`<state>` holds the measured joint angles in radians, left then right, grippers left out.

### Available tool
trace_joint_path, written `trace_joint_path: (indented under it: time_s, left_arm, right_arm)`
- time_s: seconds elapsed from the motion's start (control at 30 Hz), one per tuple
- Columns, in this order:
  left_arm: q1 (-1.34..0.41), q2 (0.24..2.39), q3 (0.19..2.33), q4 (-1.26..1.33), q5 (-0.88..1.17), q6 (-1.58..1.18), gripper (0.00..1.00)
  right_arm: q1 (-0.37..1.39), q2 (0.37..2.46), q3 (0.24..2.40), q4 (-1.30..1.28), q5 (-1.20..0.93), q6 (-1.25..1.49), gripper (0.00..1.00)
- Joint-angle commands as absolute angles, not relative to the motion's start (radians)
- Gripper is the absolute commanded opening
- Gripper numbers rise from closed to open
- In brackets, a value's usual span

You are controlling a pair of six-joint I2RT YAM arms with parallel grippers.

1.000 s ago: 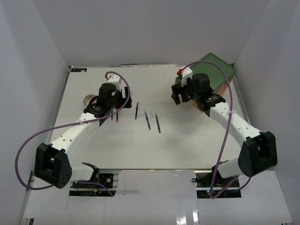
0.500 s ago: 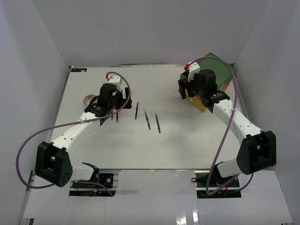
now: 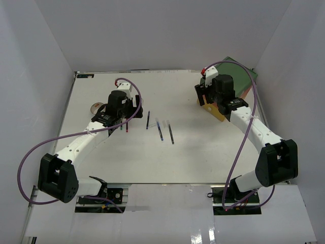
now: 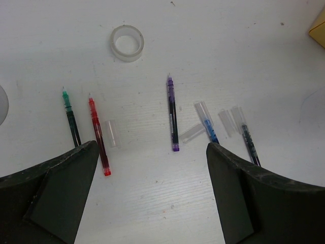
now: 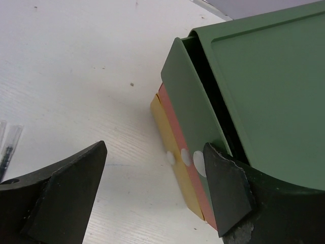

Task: Sort the stationery into containers
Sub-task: Close the drawer in the storage box.

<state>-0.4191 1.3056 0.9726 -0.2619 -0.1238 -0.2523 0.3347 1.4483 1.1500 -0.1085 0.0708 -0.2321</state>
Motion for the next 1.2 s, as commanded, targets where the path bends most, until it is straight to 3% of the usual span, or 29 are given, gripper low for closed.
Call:
trace_joint_path:
  time_s: [0.0, 0.7, 0.93, 1.17]
  left_arm:
    - [-0.417, 1.307, 0.971, -0.262, -0.127, -0.25, 0.98]
    - [-0.417, 1.305, 0.973, -0.265, -0.137, -0.249, 0.98]
    - [-0.417, 1.296, 0.973, -0.268, -0.152, -0.247, 0.98]
    - [-0.417, 1.295, 0.971, -0.267, -0.161, -0.245, 0.98]
  right_arm:
    - [0.322, 1.456, 1.186, -0.077, 0.14, -0.264, 0.83]
    - [0.383, 1.384, 1.138, -0.012, 0.124, -0.334, 0.88]
    - [0.469, 1.379, 1.075, -0.012, 0.24, -0.365, 0.88]
    - [0.517, 1.454, 1.042, -0.017, 0.391, -0.382, 0.81]
